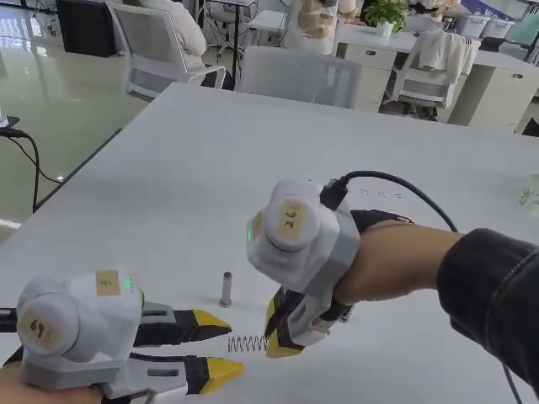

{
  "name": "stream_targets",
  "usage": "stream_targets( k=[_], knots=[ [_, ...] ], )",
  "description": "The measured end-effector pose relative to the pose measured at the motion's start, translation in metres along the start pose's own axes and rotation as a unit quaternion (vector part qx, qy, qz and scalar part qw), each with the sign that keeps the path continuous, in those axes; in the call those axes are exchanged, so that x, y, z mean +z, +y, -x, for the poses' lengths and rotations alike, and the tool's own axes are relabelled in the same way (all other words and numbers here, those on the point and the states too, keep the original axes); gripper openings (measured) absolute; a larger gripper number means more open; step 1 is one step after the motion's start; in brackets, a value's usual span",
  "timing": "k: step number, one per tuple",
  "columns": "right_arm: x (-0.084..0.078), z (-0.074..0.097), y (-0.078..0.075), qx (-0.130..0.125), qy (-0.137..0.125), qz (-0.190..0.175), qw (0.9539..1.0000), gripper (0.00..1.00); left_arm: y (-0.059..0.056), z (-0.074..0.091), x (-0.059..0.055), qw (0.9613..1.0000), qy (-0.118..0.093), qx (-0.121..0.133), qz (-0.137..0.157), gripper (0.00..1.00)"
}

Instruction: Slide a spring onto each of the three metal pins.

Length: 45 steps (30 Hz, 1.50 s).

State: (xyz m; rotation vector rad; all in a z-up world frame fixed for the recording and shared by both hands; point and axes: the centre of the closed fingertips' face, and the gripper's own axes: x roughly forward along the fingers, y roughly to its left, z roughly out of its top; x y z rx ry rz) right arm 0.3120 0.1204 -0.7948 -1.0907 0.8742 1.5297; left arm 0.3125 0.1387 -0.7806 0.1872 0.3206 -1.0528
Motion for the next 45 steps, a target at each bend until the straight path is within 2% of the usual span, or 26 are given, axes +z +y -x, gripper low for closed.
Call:
stream_targets(
  k=[17,28,45],
  knots=[
    [0.001,-0.001,0.009,0.014,-0.002,0.017,0.9998,0.08,-0.008,-0.002,-0.004,0.9997,0.012,-0.018,-0.015,0.04],
    [0.000,0.001,0.010,0.012,-0.001,0.016,0.9998,0.08,-0.010,-0.005,-0.007,0.9994,0.018,-0.021,-0.020,0.03],
    [0.024,0.018,0.006,-0.009,-0.033,0.031,0.9989,0.07,-0.007,-0.003,-0.008,0.9996,0.015,-0.011,-0.020,0.02]
  ],
)
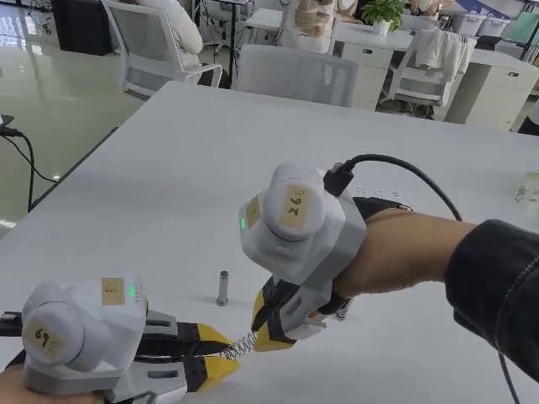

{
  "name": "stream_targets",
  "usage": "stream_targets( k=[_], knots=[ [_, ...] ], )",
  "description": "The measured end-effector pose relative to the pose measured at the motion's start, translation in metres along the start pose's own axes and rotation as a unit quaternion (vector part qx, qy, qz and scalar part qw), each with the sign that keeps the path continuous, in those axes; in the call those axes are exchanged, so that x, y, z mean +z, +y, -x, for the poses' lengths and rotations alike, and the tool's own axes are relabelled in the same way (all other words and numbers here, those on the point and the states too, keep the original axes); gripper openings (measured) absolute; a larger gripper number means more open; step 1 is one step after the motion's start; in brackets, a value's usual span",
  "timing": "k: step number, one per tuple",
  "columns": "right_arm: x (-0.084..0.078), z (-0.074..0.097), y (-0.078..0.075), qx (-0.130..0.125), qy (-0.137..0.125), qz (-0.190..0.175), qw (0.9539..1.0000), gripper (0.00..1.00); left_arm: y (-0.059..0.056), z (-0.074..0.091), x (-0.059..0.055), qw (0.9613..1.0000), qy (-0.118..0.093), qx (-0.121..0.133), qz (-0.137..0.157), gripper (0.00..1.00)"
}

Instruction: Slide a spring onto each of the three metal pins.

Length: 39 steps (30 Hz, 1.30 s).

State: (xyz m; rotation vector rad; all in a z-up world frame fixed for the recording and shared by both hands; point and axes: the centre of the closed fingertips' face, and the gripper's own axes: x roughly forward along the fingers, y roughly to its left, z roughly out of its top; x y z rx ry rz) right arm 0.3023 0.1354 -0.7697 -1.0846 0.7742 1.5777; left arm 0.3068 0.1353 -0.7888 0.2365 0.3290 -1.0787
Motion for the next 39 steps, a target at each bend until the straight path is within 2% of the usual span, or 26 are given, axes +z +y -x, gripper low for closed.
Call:
stream_targets(
  k=[20,31,39],
  knots=[
    [0.028,0.003,-0.003,-0.011,-0.032,0.012,0.9994,0.07,0.003,-0.001,0.004,0.9999,-0.011,0.007,0.003,0.02],
    [0.025,0.001,-0.003,-0.002,-0.031,0.000,0.9995,0.08,0.005,0.000,0.002,0.9999,-0.012,0.011,-0.001,0.02],
    [0.018,-0.006,-0.003,0.003,-0.023,-0.008,0.9997,0.11,0.006,0.000,0.004,0.9997,-0.020,0.012,0.003,0.02]
  ],
)
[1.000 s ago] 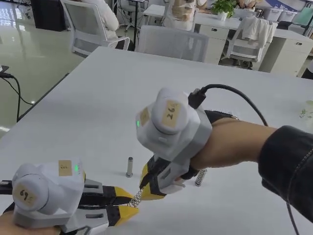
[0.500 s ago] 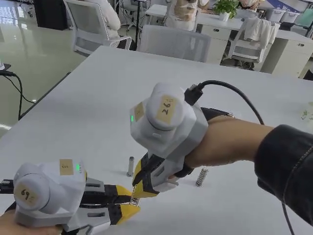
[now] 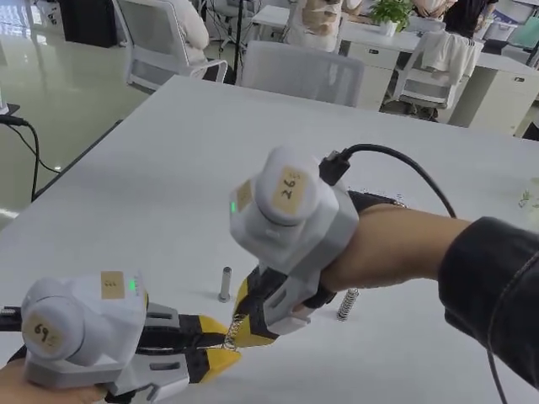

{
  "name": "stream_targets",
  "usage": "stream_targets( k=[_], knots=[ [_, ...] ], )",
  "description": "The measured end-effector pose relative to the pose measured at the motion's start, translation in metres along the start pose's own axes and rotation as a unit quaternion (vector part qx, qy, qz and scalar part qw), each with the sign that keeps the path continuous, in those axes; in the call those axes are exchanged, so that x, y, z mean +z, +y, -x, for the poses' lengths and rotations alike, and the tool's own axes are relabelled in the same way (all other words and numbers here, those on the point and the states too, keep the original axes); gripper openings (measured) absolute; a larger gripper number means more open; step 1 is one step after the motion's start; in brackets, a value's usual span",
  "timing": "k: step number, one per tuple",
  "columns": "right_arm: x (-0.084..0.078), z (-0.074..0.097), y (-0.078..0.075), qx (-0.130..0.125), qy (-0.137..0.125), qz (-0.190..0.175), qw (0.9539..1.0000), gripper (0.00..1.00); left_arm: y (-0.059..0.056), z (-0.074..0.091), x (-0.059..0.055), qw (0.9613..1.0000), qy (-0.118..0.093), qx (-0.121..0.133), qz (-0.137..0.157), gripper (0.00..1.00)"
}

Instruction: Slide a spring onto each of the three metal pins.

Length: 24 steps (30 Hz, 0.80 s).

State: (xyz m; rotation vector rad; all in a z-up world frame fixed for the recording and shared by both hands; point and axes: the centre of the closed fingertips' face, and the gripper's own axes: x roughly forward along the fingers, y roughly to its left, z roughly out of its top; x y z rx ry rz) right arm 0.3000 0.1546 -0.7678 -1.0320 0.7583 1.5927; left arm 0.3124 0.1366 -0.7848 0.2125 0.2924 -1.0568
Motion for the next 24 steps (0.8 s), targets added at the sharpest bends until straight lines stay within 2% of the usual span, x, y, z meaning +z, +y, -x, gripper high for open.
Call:
stream_targets(
  k=[13,18,24],
  knots=[
    [-0.0023,-0.0047,0.0016,0.009,0.003,-0.005,0.9999,0.09,-0.0024,-0.0004,0.0032,1.0000,-0.002,-0.003,-0.002,0.02],
    [-0.0034,-0.0066,0.0021,0.012,0.005,-0.006,0.9999,0.09,-0.0031,-0.0008,0.0080,1.0000,-0.007,-0.002,-0.005,0.02],
    [-0.0044,-0.0068,0.0024,0.014,0.007,-0.010,0.9998,0.09,-0.0029,-0.0009,0.0066,1.0000,-0.005,-0.003,-0.006,0.02]
  ],
)
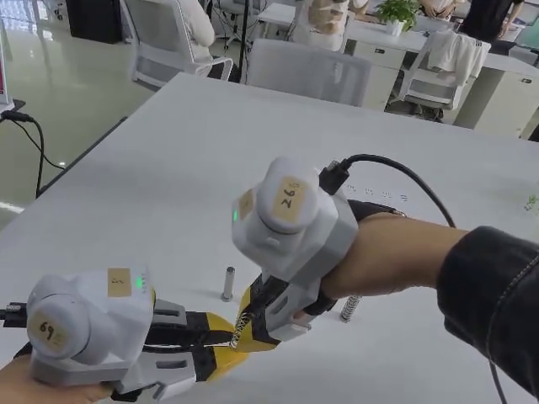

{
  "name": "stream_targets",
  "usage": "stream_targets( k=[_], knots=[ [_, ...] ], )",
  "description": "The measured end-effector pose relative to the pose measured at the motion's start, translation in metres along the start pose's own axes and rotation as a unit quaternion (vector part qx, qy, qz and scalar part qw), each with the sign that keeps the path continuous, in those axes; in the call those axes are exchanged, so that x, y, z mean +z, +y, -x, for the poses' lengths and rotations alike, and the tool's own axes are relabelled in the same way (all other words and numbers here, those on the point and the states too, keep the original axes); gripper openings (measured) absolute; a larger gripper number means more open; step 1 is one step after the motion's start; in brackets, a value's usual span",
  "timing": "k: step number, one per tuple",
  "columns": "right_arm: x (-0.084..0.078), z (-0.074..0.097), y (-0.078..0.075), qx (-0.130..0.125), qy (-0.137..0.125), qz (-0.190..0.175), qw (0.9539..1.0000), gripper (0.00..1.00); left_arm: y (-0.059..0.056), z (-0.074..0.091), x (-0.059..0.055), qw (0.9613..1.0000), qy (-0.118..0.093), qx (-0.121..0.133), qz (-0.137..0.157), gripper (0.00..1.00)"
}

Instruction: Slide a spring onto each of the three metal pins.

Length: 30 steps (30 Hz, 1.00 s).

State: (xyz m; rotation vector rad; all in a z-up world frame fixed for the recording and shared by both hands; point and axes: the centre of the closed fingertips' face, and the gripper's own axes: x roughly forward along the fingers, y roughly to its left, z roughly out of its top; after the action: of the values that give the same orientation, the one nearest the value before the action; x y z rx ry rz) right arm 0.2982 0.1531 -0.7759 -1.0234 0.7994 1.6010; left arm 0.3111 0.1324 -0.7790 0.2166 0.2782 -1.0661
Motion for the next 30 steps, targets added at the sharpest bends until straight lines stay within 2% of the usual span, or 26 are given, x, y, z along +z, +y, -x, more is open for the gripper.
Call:
stream_targets(
  k=[8,10,13,24,30],
  knots=[
    [0.000,-0.002,0.000,0.000,0.006,0.002,1.0000,0.08,0.001,0.000,-0.002,0.9999,-0.002,-0.001,0.016,0.03],
    [0.000,-0.002,-0.002,-0.001,0.006,0.002,1.0000,0.08,0.002,0.000,-0.006,0.9997,0.006,-0.001,0.022,0.04],
    [0.000,-0.001,-0.005,-0.005,0.006,0.000,1.0000,0.08,0.002,0.001,-0.009,0.9996,0.006,0.002,0.026,0.07],
    [-0.004,-0.001,-0.011,-0.010,0.013,-0.002,0.9999,0.08,0.012,0.006,-0.013,0.9986,0.001,0.025,0.046,0.24],
    [-0.008,0.006,-0.020,-0.020,0.014,-0.010,0.9996,0.08,0.018,0.008,-0.015,0.9977,-0.001,0.039,0.055,0.34]
  ],
)
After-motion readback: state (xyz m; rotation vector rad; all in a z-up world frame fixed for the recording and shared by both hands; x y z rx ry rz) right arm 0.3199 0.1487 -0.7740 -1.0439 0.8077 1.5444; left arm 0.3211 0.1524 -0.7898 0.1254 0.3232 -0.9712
